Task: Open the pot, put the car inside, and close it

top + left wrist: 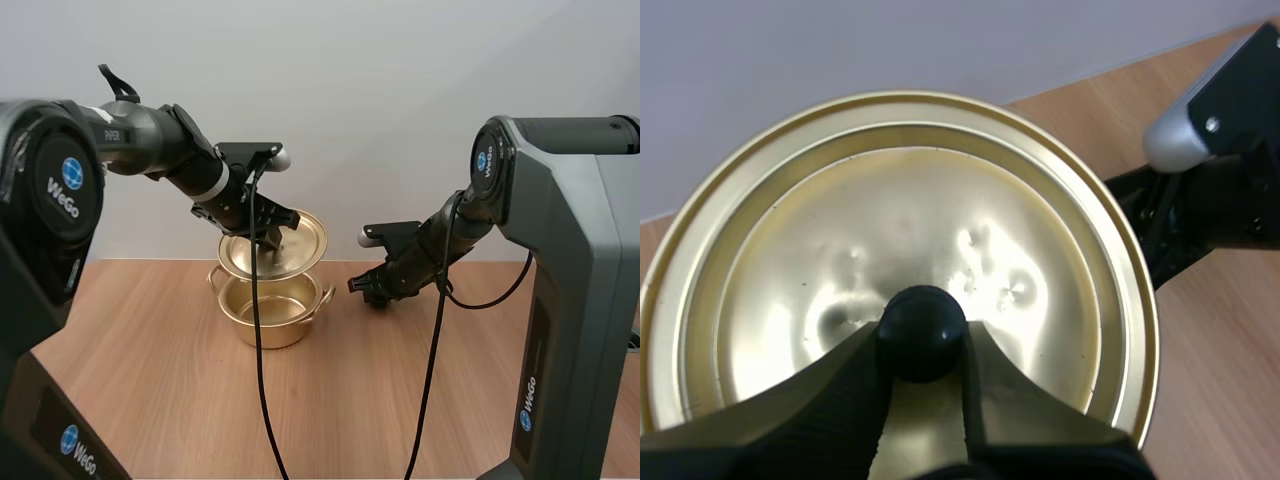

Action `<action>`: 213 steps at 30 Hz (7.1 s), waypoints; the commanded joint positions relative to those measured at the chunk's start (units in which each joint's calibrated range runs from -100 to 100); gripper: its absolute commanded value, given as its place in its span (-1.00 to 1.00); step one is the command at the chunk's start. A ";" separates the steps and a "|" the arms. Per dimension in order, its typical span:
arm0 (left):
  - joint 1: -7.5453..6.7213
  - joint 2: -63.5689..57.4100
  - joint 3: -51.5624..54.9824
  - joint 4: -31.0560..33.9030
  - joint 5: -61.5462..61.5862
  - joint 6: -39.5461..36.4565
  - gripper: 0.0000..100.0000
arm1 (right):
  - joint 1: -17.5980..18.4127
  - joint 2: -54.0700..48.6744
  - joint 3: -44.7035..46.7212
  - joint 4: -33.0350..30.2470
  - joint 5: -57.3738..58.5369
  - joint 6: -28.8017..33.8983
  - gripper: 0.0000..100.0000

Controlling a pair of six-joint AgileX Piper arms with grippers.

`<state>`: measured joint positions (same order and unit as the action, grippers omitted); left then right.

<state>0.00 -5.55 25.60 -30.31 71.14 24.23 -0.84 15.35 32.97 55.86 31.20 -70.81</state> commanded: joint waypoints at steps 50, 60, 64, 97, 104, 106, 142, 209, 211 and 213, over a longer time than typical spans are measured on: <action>5.71 -8.88 -1.10 -12.08 16.12 11.03 -1.00 | 3.32 -24.97 1.70 -7.56 2.82 4.15 -1.00; 2.27 8.40 -1.10 -0.61 7.22 6.23 -1.00 | -4.18 -32.96 1.70 -6.50 6.97 4.13 -1.00; 2.27 11.36 -1.10 2.27 5.72 5.32 -1.00 | -4.45 -34.82 1.70 -6.46 7.14 4.13 -1.00; 2.82 -11.68 2.00 -19.75 7.18 21.11 1.00 | -4.45 -35.03 1.80 -5.12 9.13 3.64 -1.00; 5.93 -45.35 27.20 -45.43 -17.62 34.28 1.00 | -4.45 -39.09 6.58 4.32 7.43 -7.21 -1.00; 7.03 -55.06 32.73 -45.62 -32.18 31.52 1.00 | -4.45 -42.08 9.16 10.66 7.02 -12.67 -1.00; 1.55 -85.78 74.40 -40.85 -71.14 28.70 1.00 | -8.51 -89.83 59.81 28.61 -28.31 -28.18 -1.00; 3.52 -85.91 74.40 32.96 -49.07 -42.69 -1.00 | -2.67 -115.35 67.03 -40.31 1.46 40.68 -1.00; 3.52 -85.91 74.40 32.73 -49.75 -42.69 -1.00 | -2.67 -115.35 67.03 -40.19 1.46 40.68 -1.00; 3.52 -85.91 74.40 32.73 -49.75 -42.69 -1.00 | -2.67 -115.35 67.03 -40.19 1.46 40.68 -1.00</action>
<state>3.58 -91.46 100.00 2.45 21.54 -18.51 -3.51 -100.00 100.00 25.42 32.82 -42.77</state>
